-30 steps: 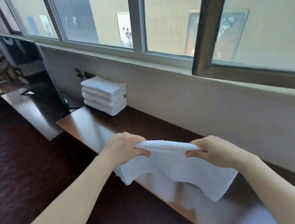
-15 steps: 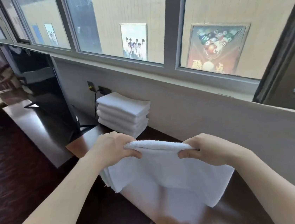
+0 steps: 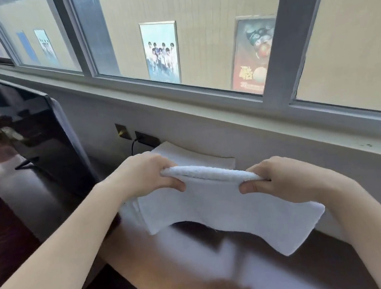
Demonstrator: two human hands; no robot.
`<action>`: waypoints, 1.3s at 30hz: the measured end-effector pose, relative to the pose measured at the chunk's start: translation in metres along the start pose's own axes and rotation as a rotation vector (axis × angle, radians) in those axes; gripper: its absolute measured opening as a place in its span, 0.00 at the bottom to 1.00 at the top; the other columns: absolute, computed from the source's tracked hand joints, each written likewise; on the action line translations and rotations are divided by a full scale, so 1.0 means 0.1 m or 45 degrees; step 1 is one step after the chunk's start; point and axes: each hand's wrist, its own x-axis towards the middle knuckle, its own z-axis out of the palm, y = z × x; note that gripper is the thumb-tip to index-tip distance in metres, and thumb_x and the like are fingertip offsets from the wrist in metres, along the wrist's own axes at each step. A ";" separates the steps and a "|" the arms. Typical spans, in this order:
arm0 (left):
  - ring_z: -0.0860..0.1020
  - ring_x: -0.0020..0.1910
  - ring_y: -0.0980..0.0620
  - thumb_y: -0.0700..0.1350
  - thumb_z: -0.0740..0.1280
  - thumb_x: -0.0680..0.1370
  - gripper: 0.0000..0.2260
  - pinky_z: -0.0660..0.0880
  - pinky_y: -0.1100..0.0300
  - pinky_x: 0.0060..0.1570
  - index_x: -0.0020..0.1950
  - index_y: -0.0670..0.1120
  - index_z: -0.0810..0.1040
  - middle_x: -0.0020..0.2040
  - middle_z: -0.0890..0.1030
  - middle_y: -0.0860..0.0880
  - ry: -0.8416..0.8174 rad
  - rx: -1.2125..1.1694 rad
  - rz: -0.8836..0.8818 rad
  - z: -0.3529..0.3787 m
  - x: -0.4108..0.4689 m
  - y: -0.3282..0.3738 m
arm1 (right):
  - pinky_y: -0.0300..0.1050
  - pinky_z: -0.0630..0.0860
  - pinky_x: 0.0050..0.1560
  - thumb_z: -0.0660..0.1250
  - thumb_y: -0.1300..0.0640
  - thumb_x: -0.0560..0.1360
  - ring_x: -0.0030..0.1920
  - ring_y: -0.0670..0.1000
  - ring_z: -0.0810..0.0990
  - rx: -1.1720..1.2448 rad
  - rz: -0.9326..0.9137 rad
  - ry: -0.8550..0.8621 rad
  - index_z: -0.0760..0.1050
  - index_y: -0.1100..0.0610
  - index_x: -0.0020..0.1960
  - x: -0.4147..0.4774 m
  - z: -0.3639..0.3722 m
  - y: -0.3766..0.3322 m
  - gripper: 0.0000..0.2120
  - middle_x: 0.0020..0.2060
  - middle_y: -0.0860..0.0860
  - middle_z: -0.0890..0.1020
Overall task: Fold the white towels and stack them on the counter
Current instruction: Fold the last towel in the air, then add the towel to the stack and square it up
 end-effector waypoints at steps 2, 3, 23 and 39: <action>0.72 0.31 0.56 0.66 0.74 0.67 0.12 0.67 0.59 0.34 0.40 0.59 0.81 0.34 0.78 0.52 -0.051 -0.058 0.083 -0.18 0.31 -0.28 | 0.41 0.63 0.33 0.62 0.36 0.77 0.30 0.45 0.68 0.023 0.054 0.023 0.75 0.36 0.39 0.28 -0.11 -0.11 0.11 0.32 0.46 0.73; 0.71 0.32 0.56 0.65 0.74 0.67 0.11 0.67 0.58 0.34 0.40 0.59 0.81 0.34 0.77 0.52 -0.078 -0.084 0.135 -0.26 0.46 -0.41 | 0.42 0.63 0.33 0.63 0.36 0.77 0.29 0.45 0.67 0.034 0.097 0.027 0.76 0.37 0.39 0.41 -0.15 -0.17 0.10 0.31 0.45 0.72; 0.85 0.51 0.49 0.60 0.65 0.77 0.20 0.80 0.57 0.49 0.51 0.46 0.87 0.52 0.86 0.49 0.766 0.037 0.981 0.69 2.42 -2.19 | 0.49 0.78 0.52 0.63 0.38 0.76 0.54 0.52 0.83 -0.114 0.594 0.676 0.75 0.41 0.67 2.37 0.86 -0.33 0.21 0.60 0.43 0.82; 0.80 0.61 0.46 0.35 0.83 0.61 0.32 0.78 0.49 0.58 0.63 0.48 0.81 0.63 0.82 0.49 0.403 -0.086 0.628 1.29 2.24 -2.61 | 0.54 0.69 0.70 0.62 0.40 0.75 0.66 0.54 0.77 -0.313 0.444 0.666 0.74 0.56 0.69 2.08 1.77 0.04 0.29 0.66 0.52 0.79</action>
